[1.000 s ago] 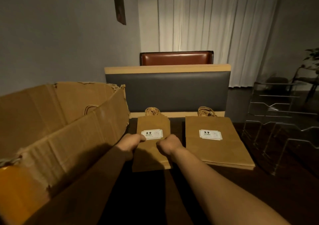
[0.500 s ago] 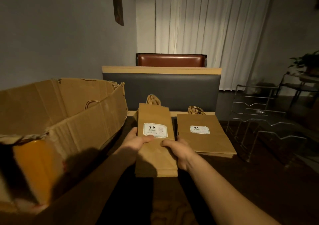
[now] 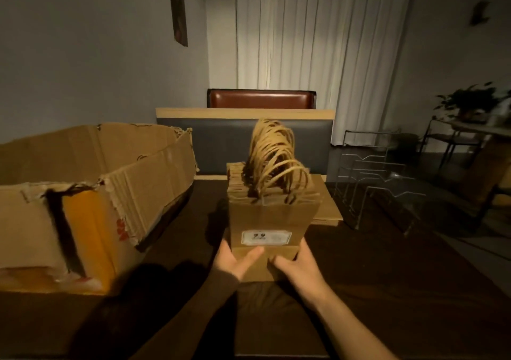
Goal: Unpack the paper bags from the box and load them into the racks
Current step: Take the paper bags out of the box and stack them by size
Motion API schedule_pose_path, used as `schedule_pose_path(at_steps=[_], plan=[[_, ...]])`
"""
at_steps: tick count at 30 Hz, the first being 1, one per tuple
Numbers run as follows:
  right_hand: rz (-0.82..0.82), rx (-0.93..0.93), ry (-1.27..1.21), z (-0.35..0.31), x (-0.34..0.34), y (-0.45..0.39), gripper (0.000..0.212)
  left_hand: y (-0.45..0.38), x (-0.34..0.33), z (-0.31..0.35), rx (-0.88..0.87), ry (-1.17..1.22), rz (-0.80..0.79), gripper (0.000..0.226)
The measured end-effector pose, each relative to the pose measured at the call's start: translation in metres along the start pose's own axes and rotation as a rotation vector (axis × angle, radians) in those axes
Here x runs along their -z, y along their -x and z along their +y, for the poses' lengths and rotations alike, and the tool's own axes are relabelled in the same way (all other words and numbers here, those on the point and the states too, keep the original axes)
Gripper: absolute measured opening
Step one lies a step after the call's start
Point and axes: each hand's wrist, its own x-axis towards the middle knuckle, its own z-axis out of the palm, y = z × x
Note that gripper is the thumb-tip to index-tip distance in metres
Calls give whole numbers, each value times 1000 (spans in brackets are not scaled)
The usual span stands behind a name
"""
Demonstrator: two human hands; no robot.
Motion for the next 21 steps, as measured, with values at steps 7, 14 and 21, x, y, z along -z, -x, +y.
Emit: schedule_pose_path(at_steps=[7, 14, 21], plan=[[-4, -38, 36, 4, -1, -8, 62, -14, 8, -5, -74, -36, -108, 88], [124, -45, 65, -1, -17, -15, 52, -17, 12, -4, -107, 64, -106, 63], [70, -136, 120, -15, -41, -52, 50, -42, 31, 6, 96, 158, -33, 53]])
